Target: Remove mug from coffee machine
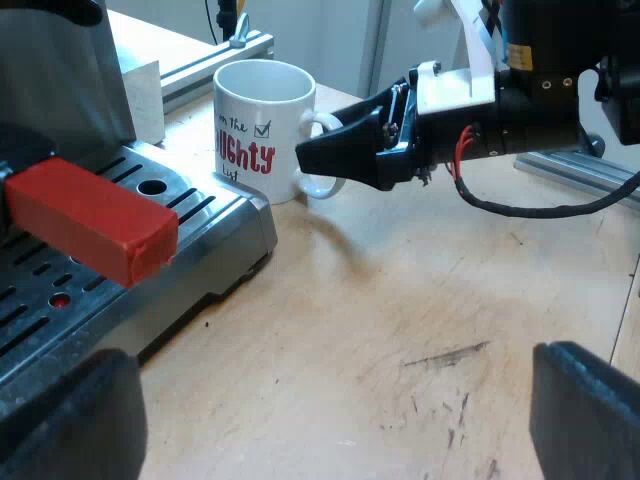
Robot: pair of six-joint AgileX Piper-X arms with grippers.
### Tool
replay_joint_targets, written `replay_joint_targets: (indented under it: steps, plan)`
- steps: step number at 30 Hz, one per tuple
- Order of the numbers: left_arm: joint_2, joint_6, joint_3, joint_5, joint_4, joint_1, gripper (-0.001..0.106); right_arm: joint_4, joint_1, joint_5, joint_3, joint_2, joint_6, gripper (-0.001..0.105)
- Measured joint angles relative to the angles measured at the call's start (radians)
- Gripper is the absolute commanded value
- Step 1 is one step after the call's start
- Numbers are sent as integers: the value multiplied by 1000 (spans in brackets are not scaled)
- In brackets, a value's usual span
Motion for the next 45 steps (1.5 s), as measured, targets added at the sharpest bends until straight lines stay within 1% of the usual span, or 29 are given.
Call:
replay_joint_targets:
  steps: [3, 7, 9, 10, 12, 13, 15, 16, 18, 19, 21, 22, 23, 25, 28, 30, 32, 33, 34, 36, 39, 40, 41, 42, 43, 45]
  plan:
    - [0, 0, 0, 0, 0, 0, 80, 62, 0, 1, 0, -39, 0, 63]
    - [0, 0, 0, 0, 0, 0, 80, 184, 0, 17, 0, -131, 5, 63]
    - [0, 0, 0, 0, 0, 0, 80, 301, 0, 20, 0, -243, 17, 63]
    - [0, 0, 0, 0, 0, 0, 80, 301, 0, 20, 0, -253, 17, 63]
    - [0, 0, 0, 0, 0, 0, 80, 431, 17, 28, -2, -358, 21, 63]
    - [0, 0, 0, 0, 0, 0, 80, 443, 21, 29, -2, -373, 21, 63]
    - [0, 0, 0, 0, 0, 0, 80, 579, 48, 34, -2, -465, 22, 63]
    - [0, 0, 0, 0, 0, 0, 80, 598, 53, 36, -2, -480, 22, 63]
    - [0, 0, 0, 0, 0, 0, 80, 733, 85, 47, -18, -573, 23, 63]
    - [0, 0, 0, 0, 0, 0, 80, 768, 90, 47, -26, -595, 23, 63]
    - [0, 0, 0, 0, 0, 0, 80, 895, 111, 47, -71, -667, 23, 63]
    - [0, 0, 0, 0, -2, 0, 80, 931, 116, 47, -80, -682, 23, 63]
    - [0, 0, 0, 0, -1, 0, 80, 1002, 122, 47, -109, -705, 23, 63]
    - [0, 0, 0, 0, -1, 0, 80, 1085, 128, 47, -145, -738, 23, 63]
    - [0, -5, -13, 0, 3, 0, 80, 1267, 128, 47, -241, -785, 23, 63]
    - [0, -28, -30, -8, 10, 0, 80, 1371, 128, 47, -304, -807, 23, 63]
    - [0, -55, -42, -18, 15, 0, 80, 1436, 128, 47, -352, -818, 23, 63]
    - [0, -66, -53, -21, 22, 0, 80, 1485, 128, 44, -395, -821, 23, 63]
    - [0, -67, -58, -23, 27, 0, 80, 1511, 128, 43, -407, -822, 23, 63]
    - [0, -69, -80, -42, 59, 0, 80, 1587, 128, 43, -463, -821, 23, 63]
    - [0, -69, -141, -129, 136, 0, 80, 1717, 128, 41, -564, -821, 23, 63]
    - [0, -69, -152, -140, 147, 0, 80, 1729, 128, 41, -576, -821, 23, 63]
    - [-2, -69, -172, -156, 165, 0, 80, 1763, 128, 41, -615, -821, 23, 63]
    - [-2, -69, -179, -158, 172, 0, 80, 1785, 128, 41, -642, -821, 23, 63]
    - [-2, -69, -197, -167, 187, 0, 80, 1795, 128, 41, -651, -821, 23, 63]
    - [-2, -69, -242, -182, 216, 0, 80, 1817, 128, 41, -697, -821, 23, 63]
